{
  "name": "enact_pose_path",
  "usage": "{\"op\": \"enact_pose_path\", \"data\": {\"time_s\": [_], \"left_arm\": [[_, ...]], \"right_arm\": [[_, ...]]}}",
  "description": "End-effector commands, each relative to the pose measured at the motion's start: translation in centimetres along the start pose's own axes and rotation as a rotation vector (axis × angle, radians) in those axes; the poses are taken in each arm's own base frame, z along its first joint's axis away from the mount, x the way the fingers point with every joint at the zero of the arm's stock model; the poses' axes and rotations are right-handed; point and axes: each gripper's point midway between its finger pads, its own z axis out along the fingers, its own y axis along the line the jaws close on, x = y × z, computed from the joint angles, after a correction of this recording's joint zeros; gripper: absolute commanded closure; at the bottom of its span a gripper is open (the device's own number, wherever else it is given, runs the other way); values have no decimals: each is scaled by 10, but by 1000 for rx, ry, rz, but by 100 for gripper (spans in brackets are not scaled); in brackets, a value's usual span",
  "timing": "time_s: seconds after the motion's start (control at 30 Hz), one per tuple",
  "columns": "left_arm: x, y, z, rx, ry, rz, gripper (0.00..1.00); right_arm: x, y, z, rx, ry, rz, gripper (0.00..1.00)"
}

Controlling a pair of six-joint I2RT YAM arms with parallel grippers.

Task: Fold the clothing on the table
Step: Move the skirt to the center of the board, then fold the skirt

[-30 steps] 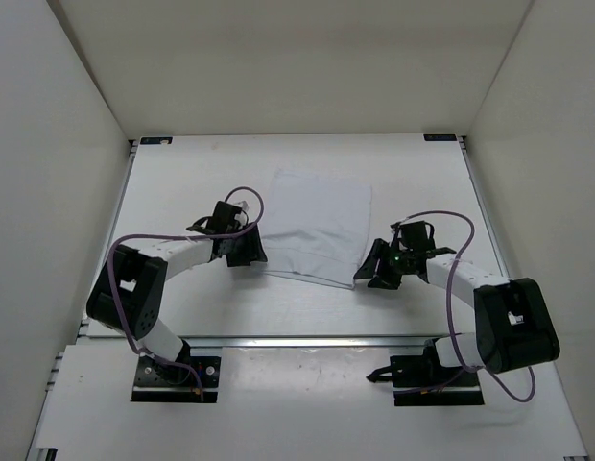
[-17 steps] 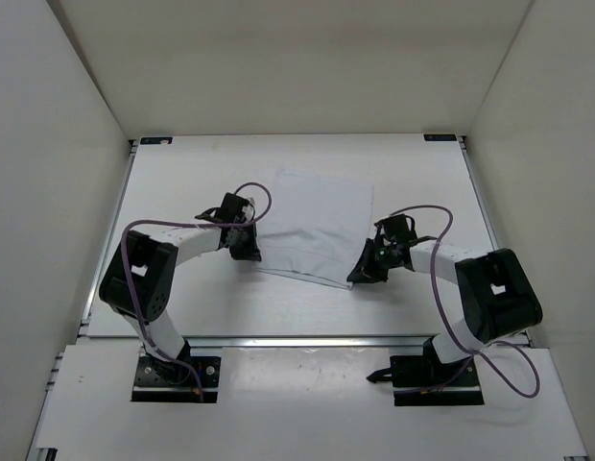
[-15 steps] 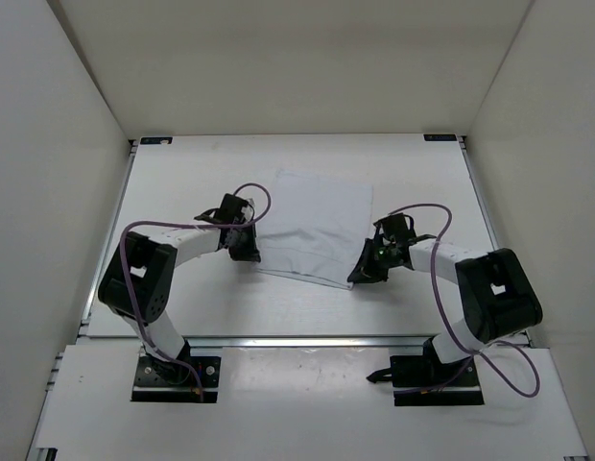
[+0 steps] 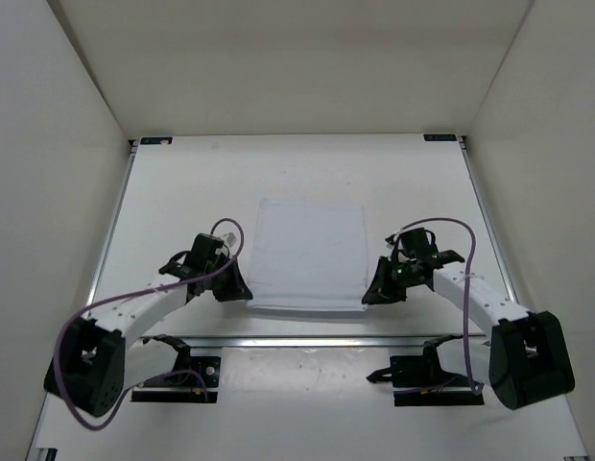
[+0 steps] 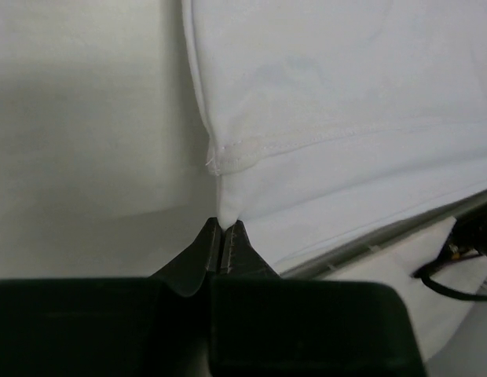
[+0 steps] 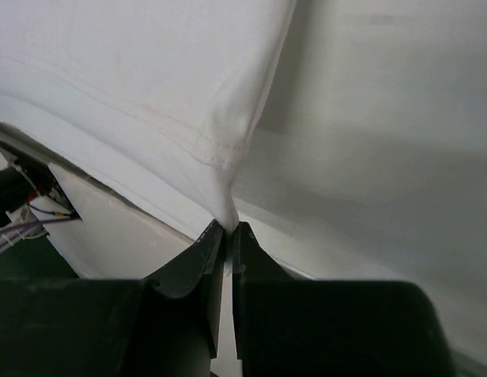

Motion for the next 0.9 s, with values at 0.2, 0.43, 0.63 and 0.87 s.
{"op": "enact_pose_path", "data": {"time_s": [0.2,0.43,0.63,0.87], "left_arm": [[49,-3,-34,86,7,-84,100],[1,-50,-65,205,-58,-102,100],[-101,-72,-45,311,-105,-248,100],[-232,-107,7,629,-78,-466,49]], "right_arm": [[77,-5,-12,-48,136,37,100],[53,36,-42,-221,94,61,100],[-49,63,-56,-356,3,82,100],[-210,51,-67,-510,-240,168,64]]}}
